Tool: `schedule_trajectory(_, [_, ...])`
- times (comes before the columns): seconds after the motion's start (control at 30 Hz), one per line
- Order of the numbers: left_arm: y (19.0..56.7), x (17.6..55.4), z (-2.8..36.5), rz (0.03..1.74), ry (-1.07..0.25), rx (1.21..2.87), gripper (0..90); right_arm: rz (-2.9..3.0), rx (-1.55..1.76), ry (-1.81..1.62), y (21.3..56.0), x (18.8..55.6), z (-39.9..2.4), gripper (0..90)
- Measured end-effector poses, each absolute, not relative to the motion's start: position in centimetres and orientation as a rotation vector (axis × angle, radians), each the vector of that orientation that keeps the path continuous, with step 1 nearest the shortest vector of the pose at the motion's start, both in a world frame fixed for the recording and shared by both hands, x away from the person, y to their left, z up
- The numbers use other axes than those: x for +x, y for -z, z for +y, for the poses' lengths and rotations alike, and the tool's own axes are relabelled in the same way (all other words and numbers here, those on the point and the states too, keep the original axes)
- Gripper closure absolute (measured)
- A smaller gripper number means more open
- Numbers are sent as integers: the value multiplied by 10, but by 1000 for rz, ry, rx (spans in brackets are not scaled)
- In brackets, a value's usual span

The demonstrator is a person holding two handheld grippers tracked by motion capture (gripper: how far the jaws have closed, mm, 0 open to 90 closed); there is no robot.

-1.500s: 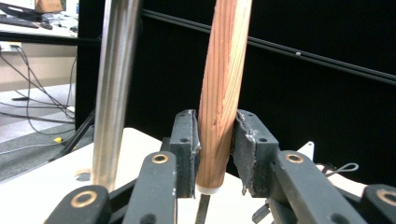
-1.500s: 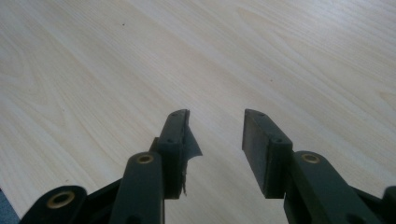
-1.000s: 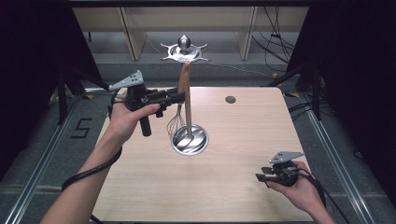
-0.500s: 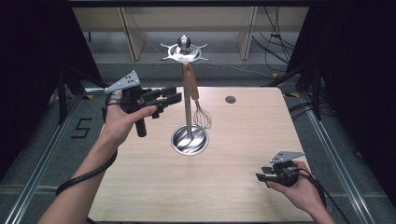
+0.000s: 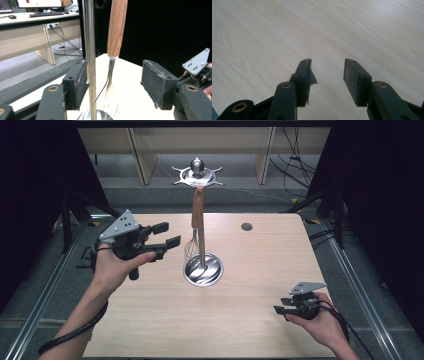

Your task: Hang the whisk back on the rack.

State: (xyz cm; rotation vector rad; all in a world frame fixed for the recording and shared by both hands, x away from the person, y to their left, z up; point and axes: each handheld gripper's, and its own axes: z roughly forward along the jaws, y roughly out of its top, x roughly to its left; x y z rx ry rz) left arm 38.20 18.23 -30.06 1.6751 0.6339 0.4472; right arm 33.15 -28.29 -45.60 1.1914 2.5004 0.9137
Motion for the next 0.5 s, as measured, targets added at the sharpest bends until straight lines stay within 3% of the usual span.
schedule_trajectory(0.5, [334, 344, 210, 692, -476, 1740, 277, 2498, 1226, -927, 456, 332, -281, 545])
